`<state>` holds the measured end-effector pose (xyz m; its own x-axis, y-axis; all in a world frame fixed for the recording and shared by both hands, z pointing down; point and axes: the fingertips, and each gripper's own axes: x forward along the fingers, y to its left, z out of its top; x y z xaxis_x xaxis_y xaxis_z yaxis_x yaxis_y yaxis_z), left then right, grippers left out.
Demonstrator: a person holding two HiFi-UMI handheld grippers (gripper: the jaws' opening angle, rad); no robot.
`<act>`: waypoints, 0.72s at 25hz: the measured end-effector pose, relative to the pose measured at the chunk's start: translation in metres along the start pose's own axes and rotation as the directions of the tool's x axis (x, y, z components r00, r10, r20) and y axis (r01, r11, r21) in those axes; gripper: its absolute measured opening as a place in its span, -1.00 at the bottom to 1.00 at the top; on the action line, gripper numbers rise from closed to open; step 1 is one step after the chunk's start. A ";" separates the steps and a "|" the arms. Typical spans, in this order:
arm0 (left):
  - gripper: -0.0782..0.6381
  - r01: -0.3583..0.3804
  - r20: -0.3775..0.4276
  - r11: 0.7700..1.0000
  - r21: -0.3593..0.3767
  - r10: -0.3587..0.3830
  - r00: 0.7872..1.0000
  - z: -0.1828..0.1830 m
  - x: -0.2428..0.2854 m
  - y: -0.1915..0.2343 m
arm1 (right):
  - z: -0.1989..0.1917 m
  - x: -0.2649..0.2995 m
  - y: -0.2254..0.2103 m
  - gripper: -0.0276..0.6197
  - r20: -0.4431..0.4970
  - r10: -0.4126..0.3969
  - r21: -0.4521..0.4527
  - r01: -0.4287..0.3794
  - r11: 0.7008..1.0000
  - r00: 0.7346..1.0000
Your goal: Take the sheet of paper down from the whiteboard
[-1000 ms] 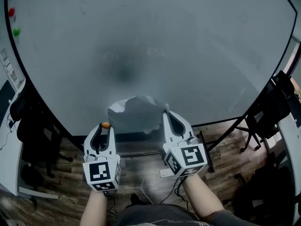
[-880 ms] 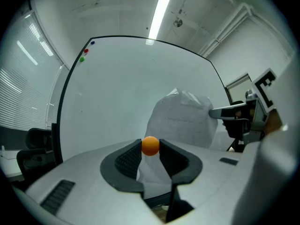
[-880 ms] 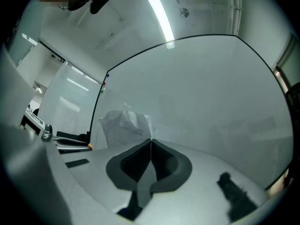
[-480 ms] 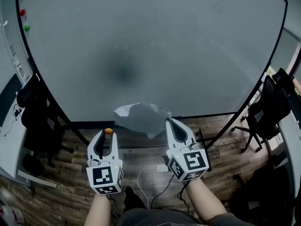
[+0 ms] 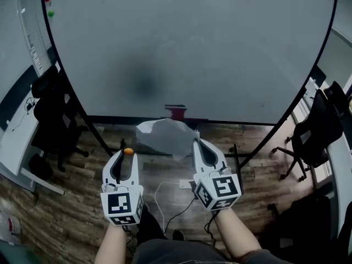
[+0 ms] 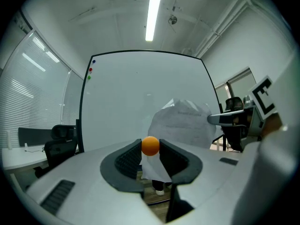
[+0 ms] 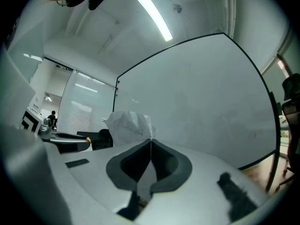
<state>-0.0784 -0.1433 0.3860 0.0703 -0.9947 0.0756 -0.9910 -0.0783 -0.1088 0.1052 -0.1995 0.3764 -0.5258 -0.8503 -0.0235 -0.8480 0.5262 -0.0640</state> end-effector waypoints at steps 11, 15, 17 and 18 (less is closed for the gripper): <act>-0.43 0.011 -0.007 1.000 0.010 -0.011 1.000 -0.001 -0.012 -0.039 | -0.018 -0.044 -0.020 -0.85 -0.027 -0.005 -0.001 0.005 1.000 1.000; -0.43 0.027 -0.020 1.000 0.003 -0.027 0.999 -0.007 -0.017 -0.040 | -0.025 -0.051 -0.018 -0.85 -0.049 -0.024 0.000 0.024 1.000 0.999; -0.43 0.040 -0.027 0.999 -0.002 -0.040 0.999 -0.011 -0.024 -0.039 | -0.027 -0.056 -0.011 -0.85 -0.058 -0.028 0.000 0.028 1.000 0.998; -0.43 0.047 -0.030 0.999 -0.005 -0.047 0.998 -0.014 -0.029 -0.039 | -0.028 -0.058 -0.007 -0.85 -0.061 -0.029 0.002 0.030 1.000 0.998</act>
<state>-0.0436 -0.1106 0.4019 0.1134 -0.9874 0.1102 -0.9872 -0.1245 -0.0998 0.1397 -0.1531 0.4066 -0.5037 -0.8630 0.0396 -0.8631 0.5007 -0.0662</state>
